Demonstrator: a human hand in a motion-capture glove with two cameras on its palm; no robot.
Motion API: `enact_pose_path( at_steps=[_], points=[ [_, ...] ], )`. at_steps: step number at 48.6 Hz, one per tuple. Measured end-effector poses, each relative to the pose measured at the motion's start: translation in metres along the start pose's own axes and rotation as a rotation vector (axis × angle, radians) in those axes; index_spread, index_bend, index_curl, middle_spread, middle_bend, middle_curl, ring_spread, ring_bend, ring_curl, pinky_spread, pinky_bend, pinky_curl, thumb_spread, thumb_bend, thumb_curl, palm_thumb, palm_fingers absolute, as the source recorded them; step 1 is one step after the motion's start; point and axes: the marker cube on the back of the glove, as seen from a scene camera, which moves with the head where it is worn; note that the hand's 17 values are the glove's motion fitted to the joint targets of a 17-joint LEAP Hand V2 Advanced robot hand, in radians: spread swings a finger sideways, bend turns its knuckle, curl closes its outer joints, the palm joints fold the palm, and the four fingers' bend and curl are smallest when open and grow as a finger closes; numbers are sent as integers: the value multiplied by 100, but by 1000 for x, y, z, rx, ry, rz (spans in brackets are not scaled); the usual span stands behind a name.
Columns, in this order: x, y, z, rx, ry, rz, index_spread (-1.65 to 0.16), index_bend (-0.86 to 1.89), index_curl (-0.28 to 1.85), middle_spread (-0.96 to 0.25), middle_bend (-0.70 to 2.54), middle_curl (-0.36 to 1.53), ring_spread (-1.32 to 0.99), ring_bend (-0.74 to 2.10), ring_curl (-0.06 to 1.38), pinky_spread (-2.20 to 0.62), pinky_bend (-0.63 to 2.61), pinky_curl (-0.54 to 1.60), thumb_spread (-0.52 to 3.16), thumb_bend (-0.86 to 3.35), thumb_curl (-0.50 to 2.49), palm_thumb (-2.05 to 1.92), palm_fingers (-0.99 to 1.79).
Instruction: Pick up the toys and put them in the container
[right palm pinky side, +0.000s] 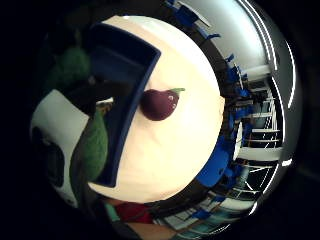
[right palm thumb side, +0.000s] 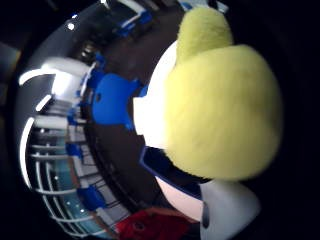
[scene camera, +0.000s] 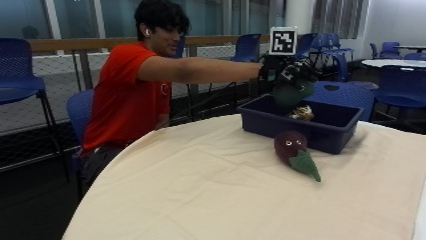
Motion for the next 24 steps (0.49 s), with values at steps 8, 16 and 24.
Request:
enact_pose_path(
  at_steps=[8,16,24],
  points=[
    [8,3,6,-23,-261,28,-37,2,52,-24,11,43,-25,34,44,-16,126,47,97,-16,54,5,-24],
    [74,10,6,43,-183,190,-35,9,39,-13,13,37,-8,20,35,2,126,43,90,-15,41,-19,-22],
    [132,19,25,6,-157,328,-36,12,34,-9,14,34,-1,18,33,10,123,40,89,-13,32,-18,-19]
  ],
)
